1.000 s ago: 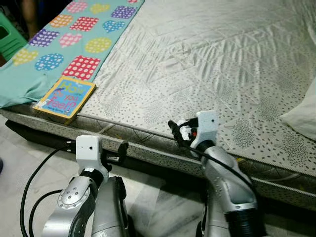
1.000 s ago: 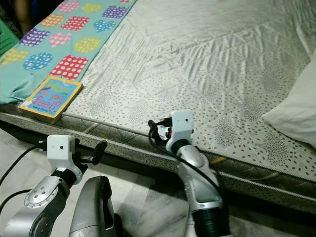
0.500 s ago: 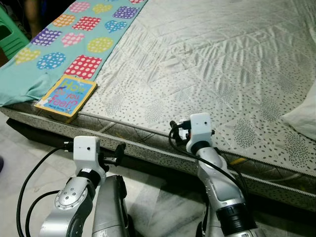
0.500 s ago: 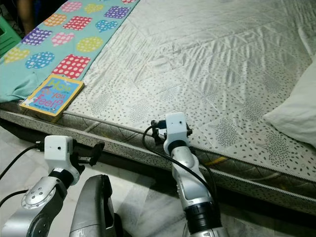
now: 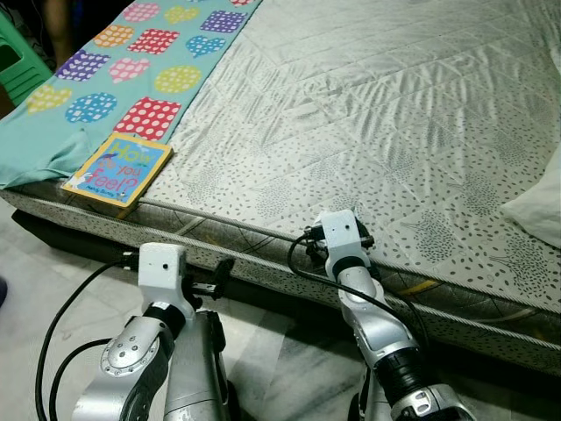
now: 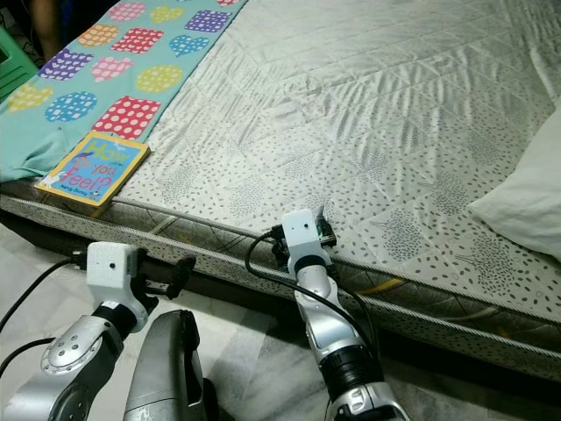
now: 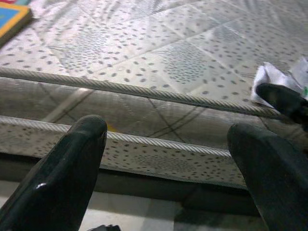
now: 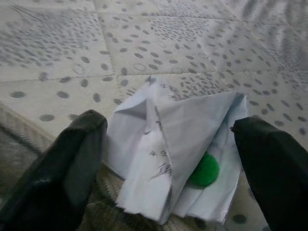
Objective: Clean up the room
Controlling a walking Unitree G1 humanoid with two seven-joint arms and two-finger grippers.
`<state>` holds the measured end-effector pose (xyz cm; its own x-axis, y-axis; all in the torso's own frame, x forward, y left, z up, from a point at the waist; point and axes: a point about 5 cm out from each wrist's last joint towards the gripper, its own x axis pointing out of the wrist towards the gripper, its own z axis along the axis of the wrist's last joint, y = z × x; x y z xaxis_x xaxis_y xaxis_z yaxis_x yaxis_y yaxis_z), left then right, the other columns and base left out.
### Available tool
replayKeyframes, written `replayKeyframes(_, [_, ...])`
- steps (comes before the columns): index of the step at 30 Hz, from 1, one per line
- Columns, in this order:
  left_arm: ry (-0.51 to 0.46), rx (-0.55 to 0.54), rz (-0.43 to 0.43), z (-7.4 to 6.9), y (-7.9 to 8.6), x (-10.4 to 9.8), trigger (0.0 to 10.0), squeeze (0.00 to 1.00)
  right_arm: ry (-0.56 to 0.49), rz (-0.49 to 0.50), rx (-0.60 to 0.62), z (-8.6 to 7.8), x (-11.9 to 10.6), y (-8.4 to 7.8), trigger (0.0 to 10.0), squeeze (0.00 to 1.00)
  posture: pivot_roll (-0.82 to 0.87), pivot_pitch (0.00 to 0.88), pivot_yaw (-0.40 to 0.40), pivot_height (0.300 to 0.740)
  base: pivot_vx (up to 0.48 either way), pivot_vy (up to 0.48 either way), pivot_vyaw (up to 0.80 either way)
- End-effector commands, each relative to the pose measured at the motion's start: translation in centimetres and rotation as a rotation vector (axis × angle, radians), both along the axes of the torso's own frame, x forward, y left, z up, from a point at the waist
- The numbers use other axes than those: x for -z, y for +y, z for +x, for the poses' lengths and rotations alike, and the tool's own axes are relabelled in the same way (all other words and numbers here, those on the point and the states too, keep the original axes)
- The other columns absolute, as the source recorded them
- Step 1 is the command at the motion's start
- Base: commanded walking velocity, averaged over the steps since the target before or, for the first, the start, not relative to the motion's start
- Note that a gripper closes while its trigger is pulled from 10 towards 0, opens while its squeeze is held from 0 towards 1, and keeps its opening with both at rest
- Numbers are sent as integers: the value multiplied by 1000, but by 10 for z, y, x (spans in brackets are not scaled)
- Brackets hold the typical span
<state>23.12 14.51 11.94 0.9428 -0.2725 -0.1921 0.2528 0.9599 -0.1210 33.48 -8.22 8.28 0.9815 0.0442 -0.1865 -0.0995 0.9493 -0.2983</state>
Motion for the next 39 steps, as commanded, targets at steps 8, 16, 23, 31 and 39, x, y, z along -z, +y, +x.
replayKeyframes(8, [3,-6,8,-2,2,0,10000,0,36,-75,45,6,10,-5,0,0,-10,174,69,521,0,0,0])
replayKeyframes(16, [1,-12,10,-1,3,0,10000,0,51,-84,61,11,11,-10,0,0,-11,172,65,521,0,0,0])
replayKeyframes(23, [-5,-18,13,1,3,0,10000,0,66,-76,95,17,10,-24,0,0,-13,164,63,521,0,0,0])
replayKeyframes(31, [-8,-27,16,2,4,0,10000,0,68,-77,117,20,9,-32,0,0,-13,154,63,521,0,0,0])
replayKeyframes(39, [-15,-40,20,3,5,-1,10000,0,80,-75,147,21,10,-46,0,0,-14,140,63,521,0,0,0])
